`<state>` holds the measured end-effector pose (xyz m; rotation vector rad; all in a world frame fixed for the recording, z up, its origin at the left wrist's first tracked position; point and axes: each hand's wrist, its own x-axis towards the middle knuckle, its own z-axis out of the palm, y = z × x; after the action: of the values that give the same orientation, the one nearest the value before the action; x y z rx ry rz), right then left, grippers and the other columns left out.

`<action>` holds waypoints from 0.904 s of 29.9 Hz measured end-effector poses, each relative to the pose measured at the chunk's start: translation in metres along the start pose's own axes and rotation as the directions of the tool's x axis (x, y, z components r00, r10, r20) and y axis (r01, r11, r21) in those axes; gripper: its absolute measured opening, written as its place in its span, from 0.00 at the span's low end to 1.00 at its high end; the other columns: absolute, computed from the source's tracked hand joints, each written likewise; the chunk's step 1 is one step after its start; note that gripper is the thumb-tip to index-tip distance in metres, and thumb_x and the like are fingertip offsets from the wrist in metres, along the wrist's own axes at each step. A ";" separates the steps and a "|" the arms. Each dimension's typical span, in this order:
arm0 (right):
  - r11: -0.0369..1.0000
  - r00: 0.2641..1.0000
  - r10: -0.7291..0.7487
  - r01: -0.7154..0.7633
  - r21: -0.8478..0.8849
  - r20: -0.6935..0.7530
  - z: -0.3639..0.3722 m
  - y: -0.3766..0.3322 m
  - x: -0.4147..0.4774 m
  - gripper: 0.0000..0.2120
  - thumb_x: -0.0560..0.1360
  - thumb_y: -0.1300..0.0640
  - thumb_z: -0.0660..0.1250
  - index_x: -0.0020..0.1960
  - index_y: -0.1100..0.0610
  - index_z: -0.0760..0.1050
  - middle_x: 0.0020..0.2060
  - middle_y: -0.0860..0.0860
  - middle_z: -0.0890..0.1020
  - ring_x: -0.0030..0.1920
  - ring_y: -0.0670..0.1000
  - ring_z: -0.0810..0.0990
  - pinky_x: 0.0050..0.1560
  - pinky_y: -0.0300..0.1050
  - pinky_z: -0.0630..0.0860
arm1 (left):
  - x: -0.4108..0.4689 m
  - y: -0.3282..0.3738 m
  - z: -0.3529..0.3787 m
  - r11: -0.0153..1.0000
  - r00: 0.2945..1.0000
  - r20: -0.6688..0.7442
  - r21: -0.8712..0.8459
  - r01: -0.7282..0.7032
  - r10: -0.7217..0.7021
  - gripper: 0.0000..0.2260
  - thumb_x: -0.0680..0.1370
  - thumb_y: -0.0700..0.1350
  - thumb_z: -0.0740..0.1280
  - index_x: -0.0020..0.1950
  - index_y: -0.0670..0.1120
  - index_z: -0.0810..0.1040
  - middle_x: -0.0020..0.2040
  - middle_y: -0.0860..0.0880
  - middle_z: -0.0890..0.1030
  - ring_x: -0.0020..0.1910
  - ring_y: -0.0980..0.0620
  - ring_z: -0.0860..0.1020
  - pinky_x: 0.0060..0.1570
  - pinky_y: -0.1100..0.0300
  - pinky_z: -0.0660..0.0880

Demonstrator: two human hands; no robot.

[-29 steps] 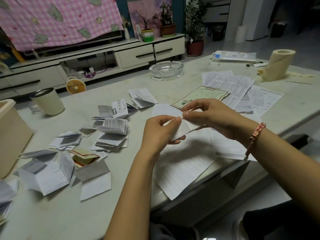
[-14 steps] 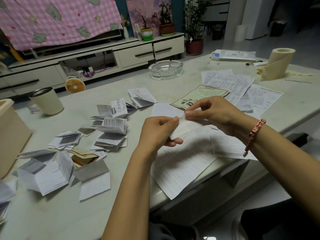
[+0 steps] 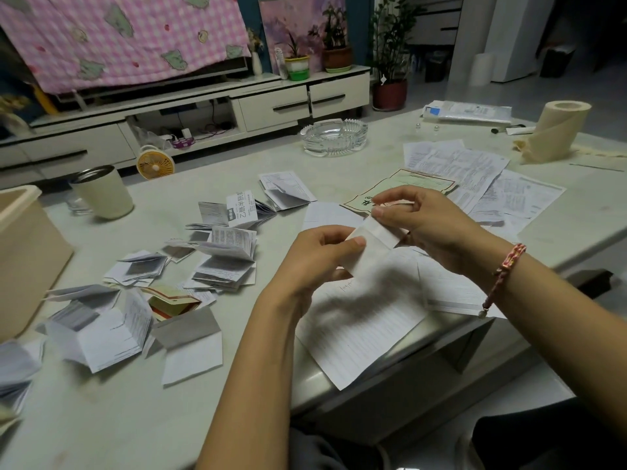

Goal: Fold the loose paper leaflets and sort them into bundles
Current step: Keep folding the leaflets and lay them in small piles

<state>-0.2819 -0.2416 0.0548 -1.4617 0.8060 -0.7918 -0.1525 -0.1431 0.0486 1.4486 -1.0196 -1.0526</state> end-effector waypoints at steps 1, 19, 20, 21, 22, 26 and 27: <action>0.996 0.998 -0.039 0.036 -0.077 -0.041 0.002 0.003 0.000 0.09 0.73 0.63 0.69 0.53 0.58 0.74 0.41 0.53 0.79 0.38 0.49 0.78 0.33 0.36 0.75 | 0.001 -0.001 0.001 1.000 1.000 -0.019 -0.005 -0.016 0.016 0.06 0.77 0.38 0.65 0.43 0.46 0.80 0.40 0.49 0.80 0.38 0.55 0.78 0.41 0.62 0.78; 0.992 0.983 -0.050 0.070 -0.106 0.174 0.026 0.004 -0.003 0.02 0.74 0.66 0.67 0.45 0.62 0.77 0.33 0.54 0.78 0.30 0.48 0.77 0.33 0.36 0.77 | 0.010 -0.008 0.005 0.980 0.864 -0.473 -0.006 -0.197 0.171 0.12 0.73 0.39 0.71 0.54 0.48 0.74 0.41 0.47 0.82 0.41 0.51 0.81 0.46 0.56 0.79; 0.995 0.986 -0.037 0.052 -0.088 0.161 0.028 0.005 -0.002 0.02 0.74 0.66 0.66 0.47 0.63 0.77 0.32 0.54 0.77 0.29 0.47 0.77 0.33 0.37 0.77 | 0.011 -0.008 0.003 0.981 0.869 -0.465 -0.004 -0.192 0.168 0.13 0.73 0.38 0.70 0.56 0.46 0.75 0.39 0.49 0.81 0.39 0.55 0.80 0.45 0.60 0.78; 0.998 0.989 -0.025 0.034 -0.060 0.143 0.031 0.006 -0.001 0.04 0.75 0.65 0.66 0.49 0.64 0.77 0.32 0.53 0.77 0.29 0.47 0.77 0.33 0.37 0.77 | 0.010 -0.008 0.001 0.981 0.873 -0.458 -0.011 -0.195 0.169 0.11 0.74 0.38 0.70 0.55 0.45 0.78 0.38 0.50 0.80 0.37 0.58 0.79 0.42 0.65 0.77; 0.999 0.993 -0.017 0.020 -0.025 0.121 0.035 0.007 -0.001 0.05 0.75 0.65 0.66 0.50 0.66 0.76 0.32 0.53 0.76 0.28 0.46 0.77 0.34 0.38 0.78 | 0.010 -0.007 0.001 0.979 0.870 -0.465 -0.026 -0.200 0.166 0.08 0.74 0.37 0.69 0.53 0.44 0.79 0.37 0.52 0.80 0.34 0.62 0.77 0.38 0.69 0.76; 0.997 0.999 -0.030 0.028 0.072 0.016 0.054 0.012 0.000 0.07 0.73 0.64 0.68 0.38 0.62 0.73 0.30 0.52 0.74 0.27 0.46 0.74 0.35 0.38 0.76 | 0.009 -0.007 -0.003 0.975 0.846 -0.522 -0.108 -0.192 0.109 0.03 0.75 0.38 0.69 0.44 0.46 0.80 0.36 0.54 0.79 0.32 0.63 0.76 0.29 0.73 0.72; 0.997 0.999 -0.036 0.036 0.072 -0.004 0.056 0.013 0.002 0.08 0.74 0.65 0.68 0.37 0.61 0.73 0.29 0.50 0.74 0.26 0.46 0.73 0.35 0.40 0.74 | 0.009 -0.006 -0.004 0.975 0.853 -0.514 -0.127 -0.180 0.090 0.02 0.75 0.39 0.69 0.44 0.45 0.80 0.35 0.54 0.79 0.32 0.62 0.75 0.29 0.73 0.72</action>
<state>-0.2341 -0.2142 0.0396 -1.4145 0.7477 -0.8423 -0.1464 -0.1502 0.0420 1.3851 -0.6204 -0.5873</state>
